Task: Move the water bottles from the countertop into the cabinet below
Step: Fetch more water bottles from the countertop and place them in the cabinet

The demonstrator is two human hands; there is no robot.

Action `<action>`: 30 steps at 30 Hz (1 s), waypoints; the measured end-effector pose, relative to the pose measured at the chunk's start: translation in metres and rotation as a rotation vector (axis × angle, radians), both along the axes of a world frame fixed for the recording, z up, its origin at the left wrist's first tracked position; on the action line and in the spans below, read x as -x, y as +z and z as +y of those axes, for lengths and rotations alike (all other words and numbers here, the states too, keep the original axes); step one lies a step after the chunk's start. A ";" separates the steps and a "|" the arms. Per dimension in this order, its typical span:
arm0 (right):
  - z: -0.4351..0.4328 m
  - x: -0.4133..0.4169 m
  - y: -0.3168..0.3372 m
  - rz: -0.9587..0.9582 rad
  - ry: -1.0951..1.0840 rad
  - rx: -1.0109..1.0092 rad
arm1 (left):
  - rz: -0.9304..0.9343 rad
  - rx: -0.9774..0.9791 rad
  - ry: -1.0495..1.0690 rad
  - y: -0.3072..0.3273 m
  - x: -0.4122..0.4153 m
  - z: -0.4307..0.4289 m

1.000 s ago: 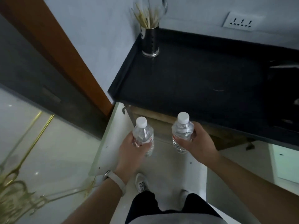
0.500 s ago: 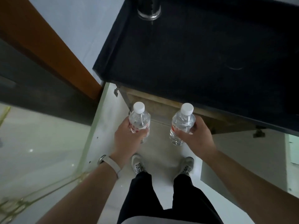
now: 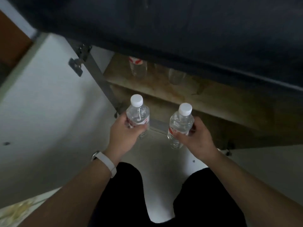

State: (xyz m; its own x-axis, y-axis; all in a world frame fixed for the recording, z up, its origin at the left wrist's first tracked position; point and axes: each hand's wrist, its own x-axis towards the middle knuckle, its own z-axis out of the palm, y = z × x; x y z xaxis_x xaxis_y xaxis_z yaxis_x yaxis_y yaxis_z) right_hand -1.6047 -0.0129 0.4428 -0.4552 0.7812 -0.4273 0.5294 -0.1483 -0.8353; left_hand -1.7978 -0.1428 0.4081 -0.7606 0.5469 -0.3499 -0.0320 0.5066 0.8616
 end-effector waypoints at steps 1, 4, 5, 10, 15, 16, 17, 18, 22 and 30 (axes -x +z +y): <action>0.005 0.003 -0.021 0.025 -0.003 -0.018 | 0.005 -0.005 -0.002 -0.020 0.003 0.005; 0.019 0.019 -0.069 0.082 0.028 -0.068 | 0.037 -0.037 -0.002 -0.074 0.015 0.015; 0.023 0.025 -0.082 0.099 0.043 -0.087 | 0.052 -0.047 -0.002 -0.087 0.020 0.018; 0.037 0.053 -0.121 0.210 0.088 -0.140 | 0.133 -0.114 0.013 -0.123 0.043 0.028; 0.048 0.077 -0.111 0.306 0.134 -0.193 | 0.195 -0.184 0.045 -0.109 0.067 0.035; 0.050 0.082 -0.105 0.323 0.142 -0.207 | 0.200 -0.208 0.050 -0.100 0.072 0.036; 0.052 0.087 -0.098 0.340 0.150 -0.221 | 0.206 -0.232 0.061 -0.090 0.076 0.038; 0.054 0.092 -0.091 0.355 0.156 -0.239 | 0.214 -0.256 0.072 -0.080 0.082 0.040; 0.066 0.112 -0.061 0.383 0.141 -0.324 | 0.243 -0.335 0.110 -0.039 0.105 0.054; 0.094 0.150 -0.024 0.391 0.115 -0.470 | 0.276 -0.482 0.188 -0.003 0.141 0.091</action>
